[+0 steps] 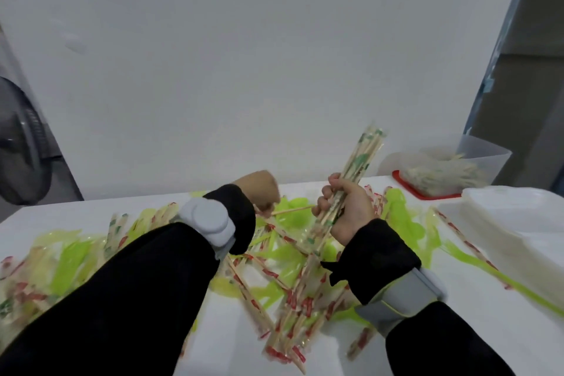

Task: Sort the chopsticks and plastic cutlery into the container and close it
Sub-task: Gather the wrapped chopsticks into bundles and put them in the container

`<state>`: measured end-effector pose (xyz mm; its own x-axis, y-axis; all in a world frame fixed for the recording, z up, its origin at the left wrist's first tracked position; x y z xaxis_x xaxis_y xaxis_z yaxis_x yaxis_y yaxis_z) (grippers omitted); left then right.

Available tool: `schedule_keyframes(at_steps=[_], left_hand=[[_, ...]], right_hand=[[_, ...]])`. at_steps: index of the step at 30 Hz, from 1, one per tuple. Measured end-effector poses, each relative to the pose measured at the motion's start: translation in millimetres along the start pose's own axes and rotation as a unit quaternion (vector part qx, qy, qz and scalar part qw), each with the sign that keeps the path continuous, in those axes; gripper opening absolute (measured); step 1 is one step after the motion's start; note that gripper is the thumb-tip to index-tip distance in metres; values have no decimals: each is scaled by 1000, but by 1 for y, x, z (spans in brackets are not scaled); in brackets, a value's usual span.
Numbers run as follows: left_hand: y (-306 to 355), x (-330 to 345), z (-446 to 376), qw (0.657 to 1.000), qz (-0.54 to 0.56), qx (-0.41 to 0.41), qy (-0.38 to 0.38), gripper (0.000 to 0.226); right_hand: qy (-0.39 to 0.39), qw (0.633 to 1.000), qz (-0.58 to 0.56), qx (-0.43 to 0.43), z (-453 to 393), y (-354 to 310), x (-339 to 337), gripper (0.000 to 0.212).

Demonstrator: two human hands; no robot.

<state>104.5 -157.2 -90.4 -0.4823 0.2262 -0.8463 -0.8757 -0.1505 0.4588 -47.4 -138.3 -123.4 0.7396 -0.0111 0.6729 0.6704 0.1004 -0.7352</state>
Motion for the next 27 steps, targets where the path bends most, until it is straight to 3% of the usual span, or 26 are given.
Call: schedule_keyframes(at_steps=[2, 5, 8, 11, 13, 17, 21, 27], left_hand=[[-15, 16, -11, 992, -113, -39, 29, 26], [-30, 33, -20, 979, -185, -64, 49, 26], [-39, 44, -24, 981, -178, -67, 48, 22], [-43, 44, -21, 985, -148, -79, 43, 18], [-45, 41, -17, 987, -134, -84, 9, 7], [-55, 39, -17, 991, -68, -113, -35, 23], [-52, 46, -14, 994, -69, -80, 23, 17], [-54, 58, -16, 990, -91, -100, 49, 31]], right_hand=[[9, 999, 9, 35, -1, 10, -4, 21], [21, 992, 41, 120, 0, 33, -8, 20], [12, 982, 68, 178, 6, 51, -12, 15], [-6, 978, 55, 200, 7, 52, -13, 28], [-27, 979, 33, 201, 8, 50, -11, 31], [-20, 984, 72, 160, 2, 45, -6, 21], [-21, 969, 191, 158, 2, 47, -7, 22], [-48, 921, 358, 145, 0, 50, -2, 36]])
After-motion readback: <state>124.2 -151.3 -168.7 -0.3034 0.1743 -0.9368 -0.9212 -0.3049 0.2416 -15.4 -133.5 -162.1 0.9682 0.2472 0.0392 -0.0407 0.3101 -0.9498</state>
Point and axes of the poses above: each hand's wrist, its own z-axis away from the middle knuckle, its own x-axis out of the palm, y = z × x, the point moved 3 cm from there along -z, towards the middle knuckle, and after that the axes turned 7 degrees about -x, right-handed, at the moved point
